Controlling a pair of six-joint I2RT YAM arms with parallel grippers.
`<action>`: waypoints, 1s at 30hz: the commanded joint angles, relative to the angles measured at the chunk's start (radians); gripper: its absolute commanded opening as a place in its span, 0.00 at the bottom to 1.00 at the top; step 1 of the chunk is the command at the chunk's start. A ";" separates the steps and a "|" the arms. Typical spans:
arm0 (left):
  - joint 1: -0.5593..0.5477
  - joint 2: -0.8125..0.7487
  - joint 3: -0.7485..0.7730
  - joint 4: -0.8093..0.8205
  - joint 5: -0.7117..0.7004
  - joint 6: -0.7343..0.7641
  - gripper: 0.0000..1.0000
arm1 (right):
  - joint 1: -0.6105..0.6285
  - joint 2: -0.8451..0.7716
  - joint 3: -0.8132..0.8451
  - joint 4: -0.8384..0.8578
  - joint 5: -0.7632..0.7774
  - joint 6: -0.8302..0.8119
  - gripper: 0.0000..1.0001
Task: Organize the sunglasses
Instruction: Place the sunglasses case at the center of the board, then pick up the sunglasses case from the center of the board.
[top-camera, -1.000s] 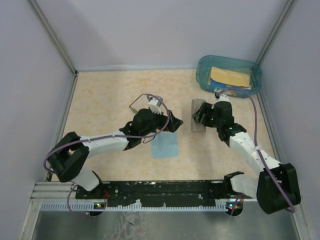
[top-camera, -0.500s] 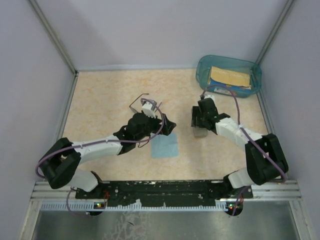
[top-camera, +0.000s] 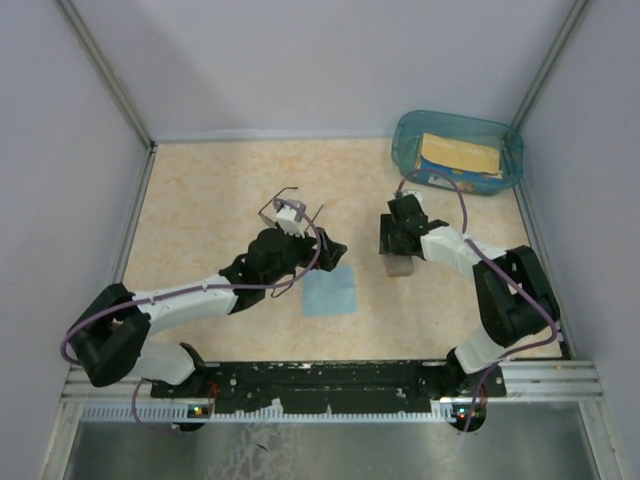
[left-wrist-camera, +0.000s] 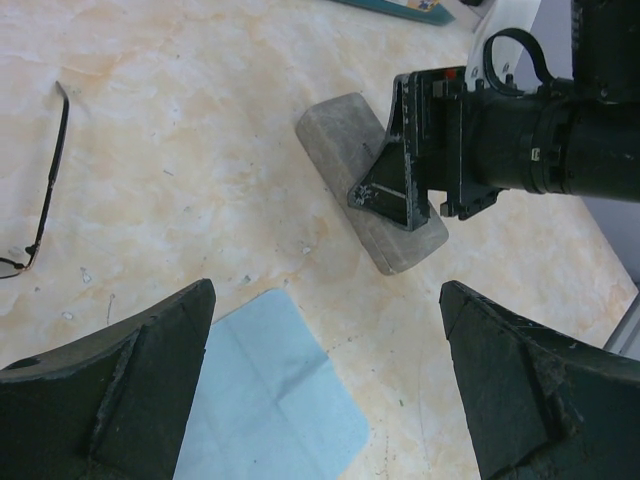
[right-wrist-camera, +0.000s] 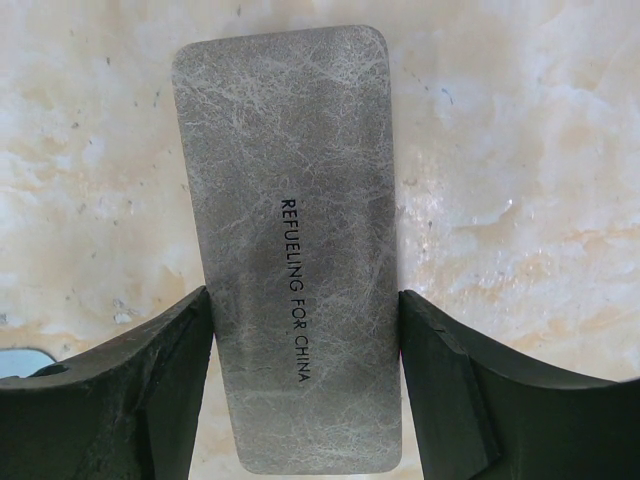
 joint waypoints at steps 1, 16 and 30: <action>0.009 -0.031 -0.017 -0.001 -0.014 0.012 1.00 | 0.007 0.028 0.077 0.042 0.020 -0.001 0.71; 0.021 -0.043 -0.028 -0.001 -0.017 0.013 1.00 | 0.007 0.058 0.109 0.029 0.028 -0.012 0.93; 0.026 -0.041 -0.031 -0.001 -0.017 0.013 1.00 | 0.007 0.084 0.121 0.026 0.038 -0.011 0.80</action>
